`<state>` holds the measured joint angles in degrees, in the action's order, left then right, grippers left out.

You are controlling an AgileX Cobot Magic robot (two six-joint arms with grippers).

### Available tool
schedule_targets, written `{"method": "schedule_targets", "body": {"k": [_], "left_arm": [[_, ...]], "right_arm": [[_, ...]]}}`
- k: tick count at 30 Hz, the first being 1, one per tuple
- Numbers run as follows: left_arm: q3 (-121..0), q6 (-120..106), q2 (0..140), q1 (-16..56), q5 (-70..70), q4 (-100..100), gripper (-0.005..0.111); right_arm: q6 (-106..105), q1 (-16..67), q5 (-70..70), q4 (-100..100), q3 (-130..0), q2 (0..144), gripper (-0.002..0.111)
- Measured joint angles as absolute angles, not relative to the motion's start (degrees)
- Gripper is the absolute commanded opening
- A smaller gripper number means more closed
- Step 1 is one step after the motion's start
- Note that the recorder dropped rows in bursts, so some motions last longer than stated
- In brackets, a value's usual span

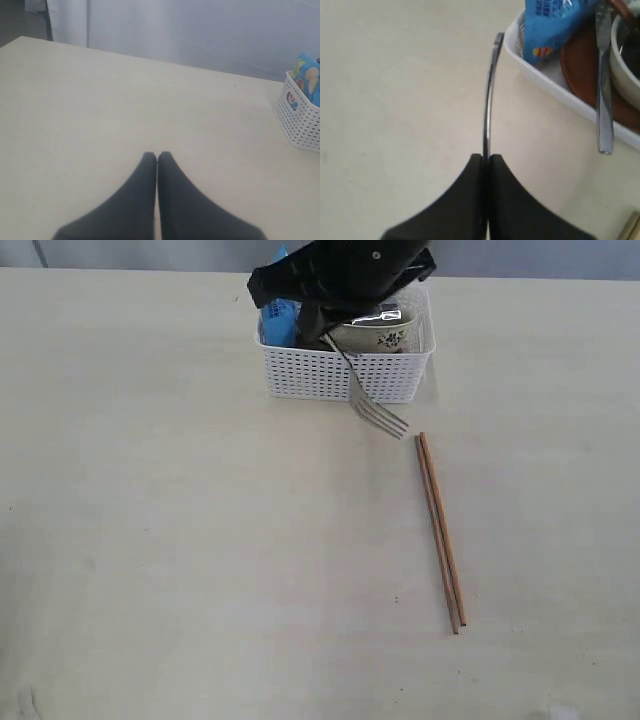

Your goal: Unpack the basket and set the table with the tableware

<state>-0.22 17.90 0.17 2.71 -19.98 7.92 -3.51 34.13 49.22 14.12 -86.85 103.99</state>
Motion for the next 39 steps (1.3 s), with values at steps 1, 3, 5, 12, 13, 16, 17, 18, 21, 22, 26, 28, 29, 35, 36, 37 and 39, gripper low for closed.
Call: {"method": "schedule_targets", "body": {"k": [1, 3, 5, 12, 13, 16, 17, 18, 21, 22, 26, 28, 29, 35, 36, 37, 39], "left_arm": [[-0.2, 17.9, 0.2, 2.7, -20.0, 7.9, 0.000], [-0.2, 17.9, 0.2, 2.7, -20.0, 7.9, 0.000], [-0.2, 17.9, 0.2, 2.7, -20.0, 7.9, 0.000], [-0.2, 17.9, 0.2, 2.7, -20.0, 7.9, 0.000], [-0.2, 17.9, 0.2, 2.7, -20.0, 7.9, 0.000], [-0.2, 17.9, 0.2, 2.7, -20.0, 7.9, 0.000], [-0.2, 17.9, 0.2, 2.7, -20.0, 7.9, 0.000], [-0.2, 17.9, 0.2, 2.7, -20.0, 7.9, 0.000], [-0.2, 17.9, 0.2, 2.7, -20.0, 7.9, 0.000], [-0.2, 17.9, 0.2, 2.7, -20.0, 7.9, 0.000], [-0.2, 17.9, 0.2, 2.7, -20.0, 7.9, 0.000], [-0.2, 17.9, 0.2, 2.7, -20.0, 7.9, 0.000], [-0.2, 17.9, 0.2, 2.7, -20.0, 7.9, 0.000], [-0.2, 17.9, 0.2, 2.7, -20.0, 7.9, 0.000], [-0.2, 17.9, 0.2, 2.7, -20.0, 7.9, 0.000], [-0.2, 17.9, 0.2, 2.7, -20.0, 7.9, 0.000], [-0.2, 17.9, 0.2, 2.7, -20.0, 7.9, 0.000]], "right_arm": [[-2.1, 34.1, 49.2, 14.1, -86.4, 104.0, 0.000], [2.0, 34.3, 48.3, 14.0, -84.8, 104.0, 0.000], [5.4, 34.9, 46.7, 13.9, -83.0, 104.0, 0.000], [14.6, 41.4, 40.4, 11.3, -78.0, 104.0, 0.000], [16.1, 42.8, 39.9, 9.9, -77.9, 104.0, 0.000], [24.3, 46.6, 38.9, 3.0, -77.9, 104.0, 0.000], [27.8, 47.9, 38.9, 0.0, -77.9, 104.0, 0.000], [31.4, 49.0, 38.9, -3.1, -77.9, 104.0, 0.000], [41.9, 51.5, 40.0, -11.9, -77.9, 104.4, 0.000], [44.8, 52.1, 40.5, -13.8, -77.9, 104.7, 0.000], [56.6, 54.7, 43.2, -21.4, -77.9, 106.2, 0.000], [61.6, 55.9, 44.3, -24.4, -77.9, 107.3, 0.000], [63.7, 56.3, 44.6, -25.5, -77.9, 107.8, 0.000], [69.4, 58.4, 45.1, -28.0, -77.9, 112.4, 0.000], [70.1, 58.7, 45.2, -28.2, -77.9, 113.2, 0.000], [70.7, 59.1, 45.4, -28.2, -77.9, 114.0, 0.000], [71.9, 59.4, 46.1, -28.2, -77.9, 115.1, 0.000]]}}
